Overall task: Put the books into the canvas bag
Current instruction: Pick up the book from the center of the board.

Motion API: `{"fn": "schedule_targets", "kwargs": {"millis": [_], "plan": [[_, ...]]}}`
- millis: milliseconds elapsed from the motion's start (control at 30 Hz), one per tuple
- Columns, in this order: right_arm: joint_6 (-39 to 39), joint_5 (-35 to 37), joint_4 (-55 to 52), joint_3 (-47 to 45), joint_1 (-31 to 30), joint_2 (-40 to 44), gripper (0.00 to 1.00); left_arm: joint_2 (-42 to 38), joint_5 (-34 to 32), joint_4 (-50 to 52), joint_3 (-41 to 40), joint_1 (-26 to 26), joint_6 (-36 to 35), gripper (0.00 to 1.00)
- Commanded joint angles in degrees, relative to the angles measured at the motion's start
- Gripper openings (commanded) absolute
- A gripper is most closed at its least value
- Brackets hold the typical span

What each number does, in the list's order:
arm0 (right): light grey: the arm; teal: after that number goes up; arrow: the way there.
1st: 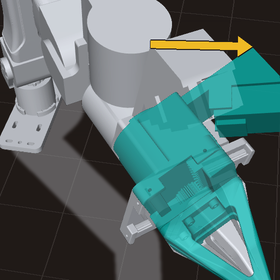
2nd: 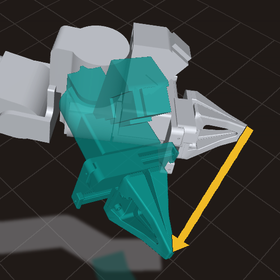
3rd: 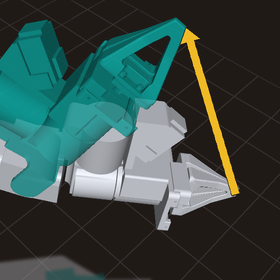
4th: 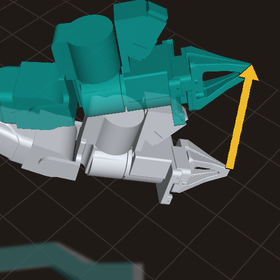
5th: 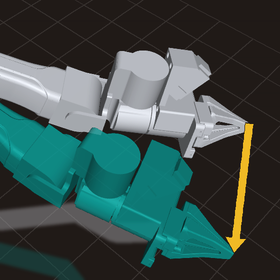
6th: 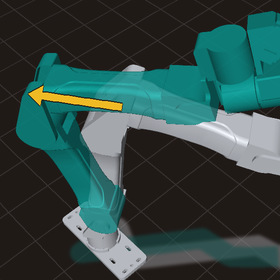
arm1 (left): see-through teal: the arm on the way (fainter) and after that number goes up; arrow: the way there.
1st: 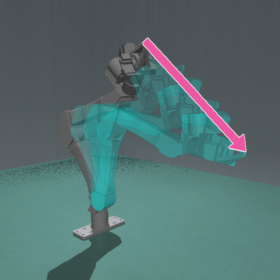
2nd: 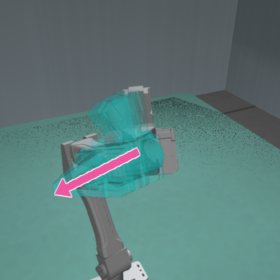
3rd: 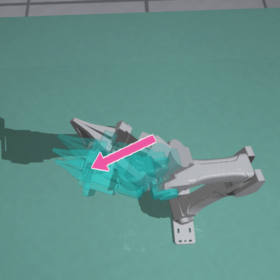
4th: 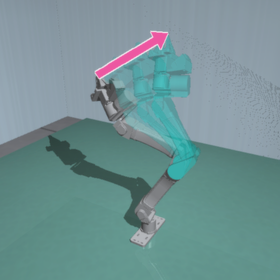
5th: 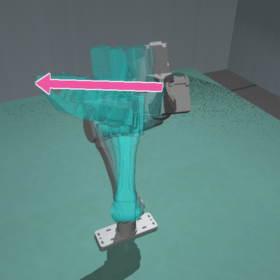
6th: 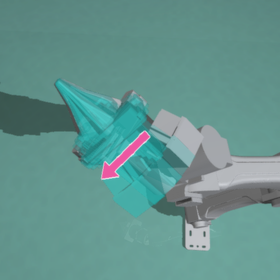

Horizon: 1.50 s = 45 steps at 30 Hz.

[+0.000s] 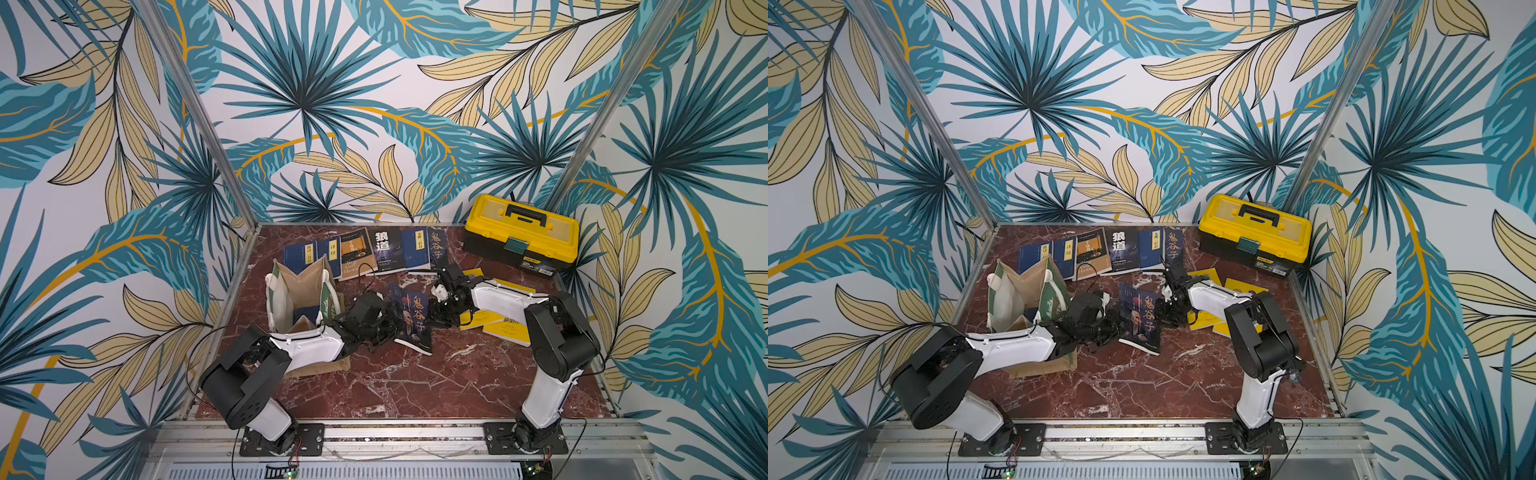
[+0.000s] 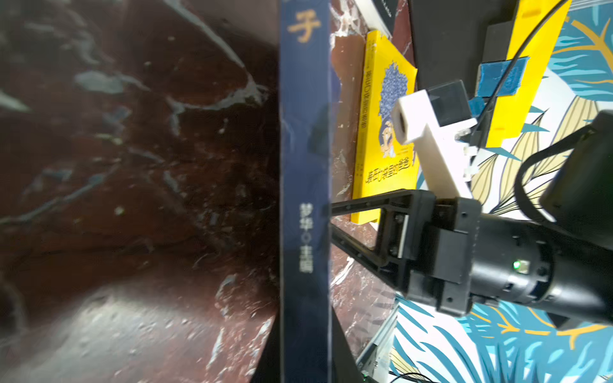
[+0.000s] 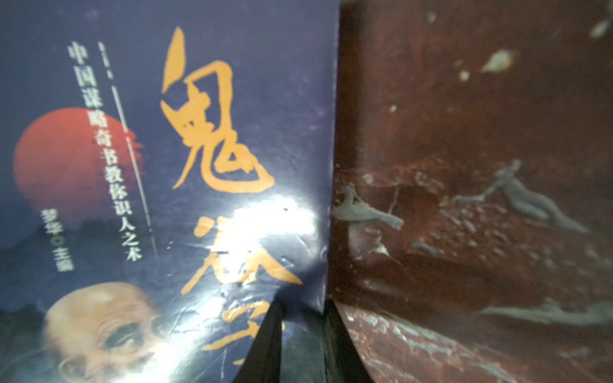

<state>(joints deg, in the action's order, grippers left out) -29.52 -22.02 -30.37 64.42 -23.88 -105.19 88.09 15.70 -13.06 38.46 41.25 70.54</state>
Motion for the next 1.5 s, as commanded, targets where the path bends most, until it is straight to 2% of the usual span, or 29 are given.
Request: {"fn": "schedule_targets", "kwargs": {"millis": [0,133,300,467,767,900,1100,1267,1467], "plan": [[1.14,-0.26,-7.01,-0.61,-1.43,1.22,0.27,-3.95,-0.12,-3.63,-1.45,1.09,-0.78,0.07],[1.04,3.48,-7.06,-0.92,-1.41,6.44,0.37,-8.13,-2.35,8.59,1.86,1.26,-7.2,0.01],[-0.54,4.95,-5.62,-2.93,-1.43,13.76,0.43,-11.52,-5.11,20.31,8.11,1.37,-15.17,0.0],[-2.73,2.89,-3.09,-4.04,-1.22,22.72,0.54,-14.04,-2.69,27.74,16.17,1.39,-22.97,0.0],[-5.83,-3.56,3.05,-2.11,-1.08,33.92,0.64,-21.73,0.37,27.21,22.72,0.24,-27.66,0.0],[-8.85,-7.04,8.65,-2.37,-0.99,36.86,0.69,-24.37,5.01,20.89,22.94,-1.04,-27.53,0.0],[-14.53,-12.64,17.27,-3.14,-0.89,39.83,0.72,-27.28,9.92,14.2,22.74,-1.46,-27.67,0.0],[-21.62,-17.32,27.51,-5.04,-0.73,40.25,0.73,-28.89,11.57,9.78,21.28,-1.71,-25.83,0.0],[-26.65,-18.68,32.51,-5.54,-0.82,39.36,0.74,-30.99,12.99,4.33,18.36,-3.24,-22.53,0.0]]}}
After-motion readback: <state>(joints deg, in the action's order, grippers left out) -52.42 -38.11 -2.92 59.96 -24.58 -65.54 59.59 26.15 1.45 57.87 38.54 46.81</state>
